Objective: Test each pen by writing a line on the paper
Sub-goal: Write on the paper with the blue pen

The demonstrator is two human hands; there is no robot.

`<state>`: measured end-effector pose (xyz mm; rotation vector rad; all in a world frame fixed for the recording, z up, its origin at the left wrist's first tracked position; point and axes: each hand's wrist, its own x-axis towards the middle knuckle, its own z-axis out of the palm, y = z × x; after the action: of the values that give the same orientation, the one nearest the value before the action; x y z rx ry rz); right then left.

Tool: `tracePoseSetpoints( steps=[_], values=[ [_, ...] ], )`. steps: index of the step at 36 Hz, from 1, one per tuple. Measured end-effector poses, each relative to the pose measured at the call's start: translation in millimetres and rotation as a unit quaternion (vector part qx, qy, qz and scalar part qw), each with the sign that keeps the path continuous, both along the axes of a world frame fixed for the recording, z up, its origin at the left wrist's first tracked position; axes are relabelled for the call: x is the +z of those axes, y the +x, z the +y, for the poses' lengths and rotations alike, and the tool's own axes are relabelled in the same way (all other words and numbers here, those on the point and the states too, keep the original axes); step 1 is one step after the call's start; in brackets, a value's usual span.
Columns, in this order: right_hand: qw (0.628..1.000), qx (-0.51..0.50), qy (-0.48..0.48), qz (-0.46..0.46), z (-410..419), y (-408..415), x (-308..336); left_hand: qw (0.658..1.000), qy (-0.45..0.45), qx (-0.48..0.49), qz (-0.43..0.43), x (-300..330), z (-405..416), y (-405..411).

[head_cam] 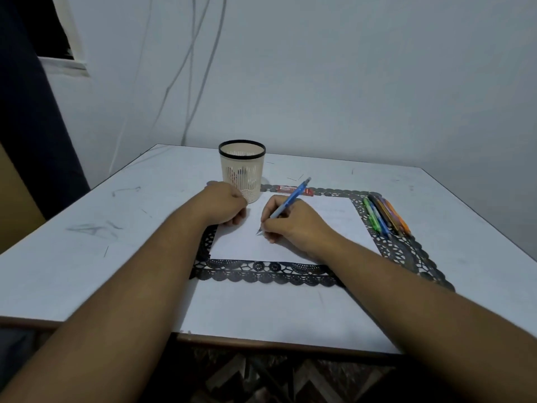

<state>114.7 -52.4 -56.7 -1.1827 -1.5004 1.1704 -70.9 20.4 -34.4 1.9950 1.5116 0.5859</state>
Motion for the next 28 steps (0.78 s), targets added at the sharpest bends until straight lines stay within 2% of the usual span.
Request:
tracePoseSetpoints(
  steps=[7,12,28],
  values=[
    [1.000,0.011,-0.002,0.022,4.2,-1.3,-6.2,1.000,-0.001,0.000,0.012,-0.8,4.3,0.3],
    [1.000,0.021,-0.012,-0.001,3.5,0.2,-5.1,1.000,-0.001,-0.005,0.017,-0.2,3.1,3.2],
    [1.000,0.022,-0.004,0.005,1.2,-2.6,-4.5,0.999,0.013,-0.008,0.046,-3.3,5.7,0.6]
  ],
)
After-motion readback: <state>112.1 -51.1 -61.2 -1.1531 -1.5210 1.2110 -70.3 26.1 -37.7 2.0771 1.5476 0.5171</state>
